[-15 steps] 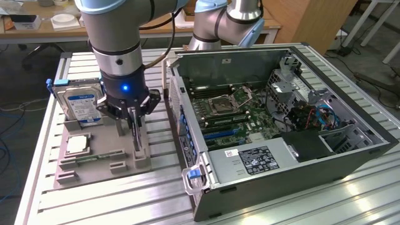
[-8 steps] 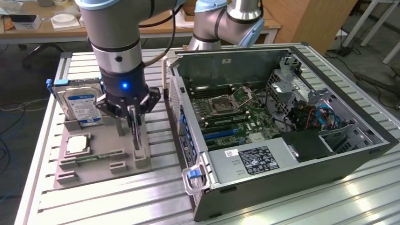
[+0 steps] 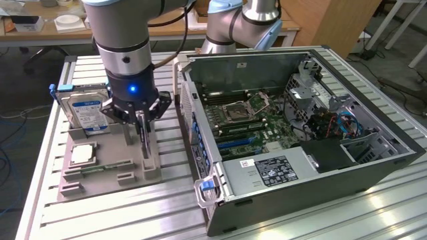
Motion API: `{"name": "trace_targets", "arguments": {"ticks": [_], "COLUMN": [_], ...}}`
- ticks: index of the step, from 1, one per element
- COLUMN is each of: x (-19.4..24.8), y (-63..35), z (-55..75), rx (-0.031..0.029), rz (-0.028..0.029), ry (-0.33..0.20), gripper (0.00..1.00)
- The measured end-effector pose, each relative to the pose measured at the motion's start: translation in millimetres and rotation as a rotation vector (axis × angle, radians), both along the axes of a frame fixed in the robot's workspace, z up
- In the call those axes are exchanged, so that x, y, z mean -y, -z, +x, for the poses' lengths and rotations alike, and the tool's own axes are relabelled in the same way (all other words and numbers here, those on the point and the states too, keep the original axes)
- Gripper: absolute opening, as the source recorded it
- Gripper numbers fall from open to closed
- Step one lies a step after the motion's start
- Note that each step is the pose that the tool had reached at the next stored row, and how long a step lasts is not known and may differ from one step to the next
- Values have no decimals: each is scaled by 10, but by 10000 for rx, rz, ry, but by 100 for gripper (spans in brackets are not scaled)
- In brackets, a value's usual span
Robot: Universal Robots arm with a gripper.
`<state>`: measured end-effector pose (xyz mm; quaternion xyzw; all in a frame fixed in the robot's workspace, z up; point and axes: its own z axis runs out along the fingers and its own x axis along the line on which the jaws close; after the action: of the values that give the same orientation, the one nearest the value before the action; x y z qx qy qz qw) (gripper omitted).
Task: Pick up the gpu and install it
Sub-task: 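Pick up the gpu and move the gpu toward the slot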
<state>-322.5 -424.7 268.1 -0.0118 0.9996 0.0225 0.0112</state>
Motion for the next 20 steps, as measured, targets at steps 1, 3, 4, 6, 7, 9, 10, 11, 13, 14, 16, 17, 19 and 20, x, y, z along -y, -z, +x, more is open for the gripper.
{"name": "trace_targets", "arguments": {"ticks": [1,3,4,6,7,9,10,11,13,14,16,17,19,20], "x": [0,0,0,0,0,0,0,0,0,0,0,0,0,0], "y": [-8,-24,-33,-48,-54,-68,-77,-85,-98,-104,-117,-124,-141,-148], "z": [0,0,0,0,0,0,0,0,0,0,0,0,0,0], "rx": [0,0,-1,1,0,0,0,0,0,0,0,0,1,0], "rz": [0,0,0,0,0,1,0,0,0,0,1,0,1,1], "ry": [0,0,0,0,-1,0,0,0,0,0,0,0,0,0], "gripper": [27,27,27,27,27,27,27,27,27,27,27,27,27,27]}}
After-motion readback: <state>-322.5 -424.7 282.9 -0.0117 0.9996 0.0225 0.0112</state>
